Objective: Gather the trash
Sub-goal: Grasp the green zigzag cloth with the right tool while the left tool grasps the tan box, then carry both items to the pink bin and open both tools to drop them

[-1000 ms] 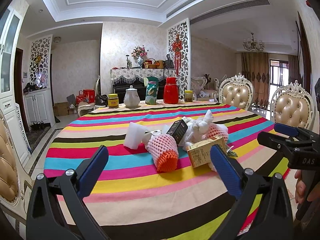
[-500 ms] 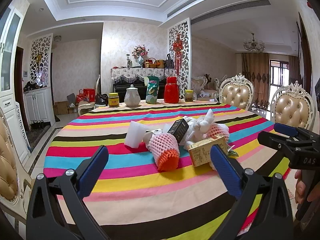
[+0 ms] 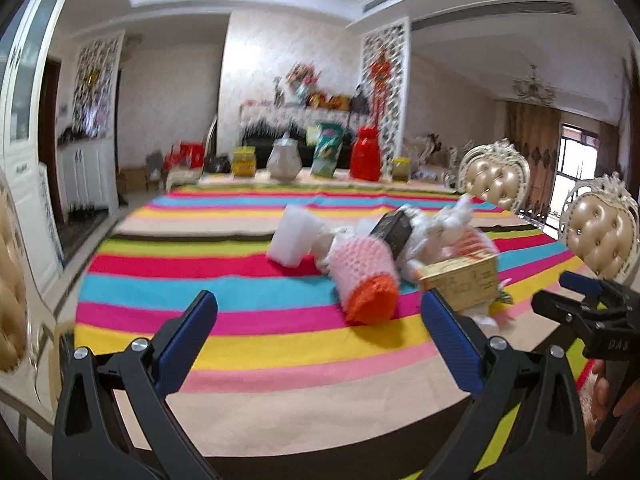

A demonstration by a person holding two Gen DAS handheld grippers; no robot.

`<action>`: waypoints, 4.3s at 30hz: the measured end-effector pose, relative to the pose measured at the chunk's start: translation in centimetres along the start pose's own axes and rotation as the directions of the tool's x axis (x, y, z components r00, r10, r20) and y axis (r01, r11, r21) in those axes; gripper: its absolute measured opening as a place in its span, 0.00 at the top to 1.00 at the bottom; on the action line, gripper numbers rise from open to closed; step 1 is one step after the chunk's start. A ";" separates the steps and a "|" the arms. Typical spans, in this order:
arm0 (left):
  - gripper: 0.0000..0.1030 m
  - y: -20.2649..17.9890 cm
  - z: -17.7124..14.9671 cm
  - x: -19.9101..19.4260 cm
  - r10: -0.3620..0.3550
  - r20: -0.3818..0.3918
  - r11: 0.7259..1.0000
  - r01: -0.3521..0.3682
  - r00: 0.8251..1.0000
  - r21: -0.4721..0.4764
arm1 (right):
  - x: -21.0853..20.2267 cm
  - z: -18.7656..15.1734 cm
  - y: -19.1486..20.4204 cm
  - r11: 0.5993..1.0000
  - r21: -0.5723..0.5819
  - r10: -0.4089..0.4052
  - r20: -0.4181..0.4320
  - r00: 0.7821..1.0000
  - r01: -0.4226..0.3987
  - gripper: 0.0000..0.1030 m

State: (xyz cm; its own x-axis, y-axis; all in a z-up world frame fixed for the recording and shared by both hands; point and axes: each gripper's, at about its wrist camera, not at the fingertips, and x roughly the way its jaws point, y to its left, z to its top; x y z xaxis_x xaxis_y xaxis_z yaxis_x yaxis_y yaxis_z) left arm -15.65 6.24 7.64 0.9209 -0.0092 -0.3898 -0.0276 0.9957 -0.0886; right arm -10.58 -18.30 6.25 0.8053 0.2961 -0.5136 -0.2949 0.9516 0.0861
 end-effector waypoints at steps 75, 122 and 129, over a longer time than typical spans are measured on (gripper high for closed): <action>0.04 -15.7 -0.2 14.2 -0.314 -0.410 0.937 0.350 0.856 0.014 | 2.5 -0.6 -15.1 0.985 0.173 0.073 -0.268 0.961 -0.026 0.49; 0.06 -17.6 3.1 9.7 -0.305 -0.149 0.942 0.321 0.941 0.100 | -5.9 -1.5 -17.8 0.955 0.285 0.091 -0.001 0.996 -0.087 0.74; 0.06 -22.4 3.9 8.6 -0.441 -0.163 0.874 0.464 0.883 0.147 | -10.3 -3.3 -19.5 0.955 0.285 -0.083 0.002 0.997 0.079 0.74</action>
State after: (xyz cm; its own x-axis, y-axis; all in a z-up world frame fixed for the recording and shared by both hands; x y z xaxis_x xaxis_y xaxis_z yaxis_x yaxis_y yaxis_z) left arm -5.56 -15.80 9.85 0.7618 -0.4622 -0.4540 0.4601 0.8793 -0.1232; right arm -14.82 -40.20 7.00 0.8282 0.2159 -0.5171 -0.0714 0.9559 0.2848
